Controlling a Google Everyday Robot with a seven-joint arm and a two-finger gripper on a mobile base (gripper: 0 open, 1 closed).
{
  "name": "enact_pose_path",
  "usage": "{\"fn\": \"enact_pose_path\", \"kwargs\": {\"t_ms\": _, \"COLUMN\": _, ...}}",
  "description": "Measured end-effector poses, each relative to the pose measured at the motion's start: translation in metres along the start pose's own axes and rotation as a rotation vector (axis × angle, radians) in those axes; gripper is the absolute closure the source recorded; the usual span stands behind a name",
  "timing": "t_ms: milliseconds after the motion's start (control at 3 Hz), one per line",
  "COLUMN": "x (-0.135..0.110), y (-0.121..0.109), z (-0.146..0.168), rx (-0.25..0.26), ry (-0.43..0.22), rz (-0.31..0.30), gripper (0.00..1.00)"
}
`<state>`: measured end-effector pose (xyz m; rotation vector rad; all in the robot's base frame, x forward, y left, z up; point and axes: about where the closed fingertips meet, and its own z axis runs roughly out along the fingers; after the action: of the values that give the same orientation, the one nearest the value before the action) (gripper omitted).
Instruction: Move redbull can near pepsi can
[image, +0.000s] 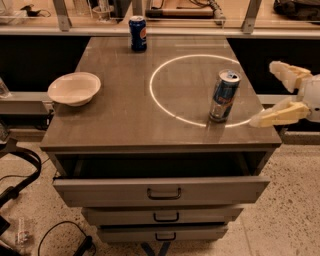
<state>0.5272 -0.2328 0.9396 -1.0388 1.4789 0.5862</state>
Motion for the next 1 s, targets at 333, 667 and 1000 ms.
{"fn": "enact_pose_path", "kwargs": {"t_ms": 333, "x": 0.000, "y": 0.004, "z": 0.003, "rx": -0.022, "ry": -0.020, "rz": 0.028, "gripper": 0.00}}
{"fn": "enact_pose_path", "kwargs": {"t_ms": 667, "x": 0.000, "y": 0.004, "z": 0.006, "rx": -0.020, "ry": -0.025, "rz": 0.021, "gripper": 0.00}}
{"fn": "enact_pose_path", "kwargs": {"t_ms": 1000, "x": 0.015, "y": -0.001, "z": 0.028, "rx": -0.041, "ry": -0.051, "rz": 0.023, "gripper": 0.00}}
